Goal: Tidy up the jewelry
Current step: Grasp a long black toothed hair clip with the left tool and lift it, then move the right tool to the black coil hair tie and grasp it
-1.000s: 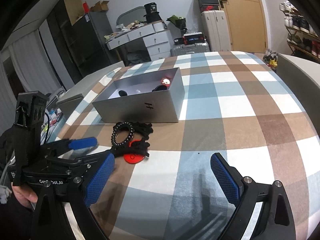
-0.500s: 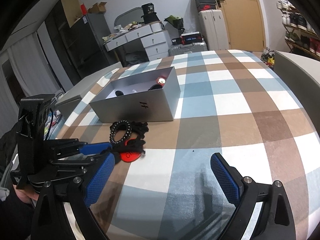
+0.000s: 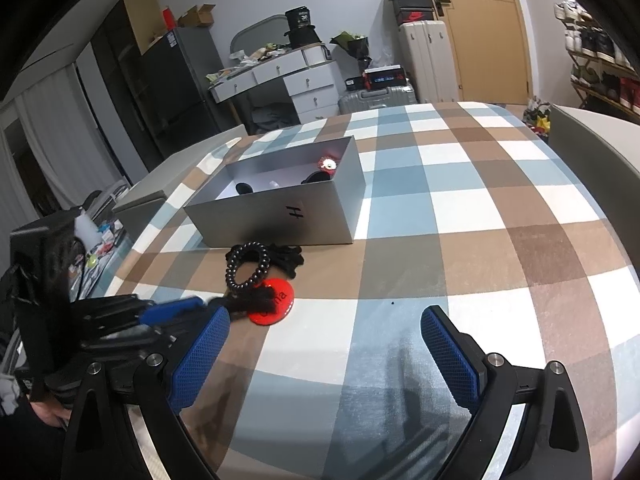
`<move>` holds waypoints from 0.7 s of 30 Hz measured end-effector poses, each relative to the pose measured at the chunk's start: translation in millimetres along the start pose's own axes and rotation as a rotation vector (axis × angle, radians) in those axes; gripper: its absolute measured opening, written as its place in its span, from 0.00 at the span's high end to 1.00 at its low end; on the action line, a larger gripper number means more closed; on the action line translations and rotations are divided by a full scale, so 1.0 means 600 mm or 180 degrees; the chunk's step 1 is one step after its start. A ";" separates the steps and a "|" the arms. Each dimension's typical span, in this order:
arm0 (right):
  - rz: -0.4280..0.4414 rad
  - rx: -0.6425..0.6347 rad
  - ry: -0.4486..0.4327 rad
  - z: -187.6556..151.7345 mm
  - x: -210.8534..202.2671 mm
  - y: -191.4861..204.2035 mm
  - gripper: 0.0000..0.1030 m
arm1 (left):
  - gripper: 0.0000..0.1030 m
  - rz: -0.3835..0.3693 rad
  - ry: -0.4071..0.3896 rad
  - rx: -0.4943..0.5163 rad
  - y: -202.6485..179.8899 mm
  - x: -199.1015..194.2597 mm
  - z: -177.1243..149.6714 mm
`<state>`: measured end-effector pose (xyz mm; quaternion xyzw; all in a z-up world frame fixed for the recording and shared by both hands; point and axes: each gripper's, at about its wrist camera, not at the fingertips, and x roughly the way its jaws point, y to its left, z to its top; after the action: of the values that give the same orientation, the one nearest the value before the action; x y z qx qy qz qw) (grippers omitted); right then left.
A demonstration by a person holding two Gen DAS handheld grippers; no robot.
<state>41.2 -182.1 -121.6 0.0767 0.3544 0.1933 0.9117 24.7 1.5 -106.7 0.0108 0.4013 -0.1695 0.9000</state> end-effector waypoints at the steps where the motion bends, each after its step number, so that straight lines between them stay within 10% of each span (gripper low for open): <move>1: 0.0004 0.0009 0.0012 0.000 0.001 0.000 0.06 | 0.85 0.0008 -0.0025 -0.0058 0.006 -0.004 -0.002; 21: 0.0117 -0.0036 0.0166 0.019 0.037 0.036 0.06 | 0.84 -0.0146 0.0139 -0.0102 0.040 -0.014 -0.043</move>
<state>57.6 -153.1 -121.0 0.0730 0.3756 0.2139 0.8988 8.3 30.5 -120.9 -0.0091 0.4237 -0.1834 0.8870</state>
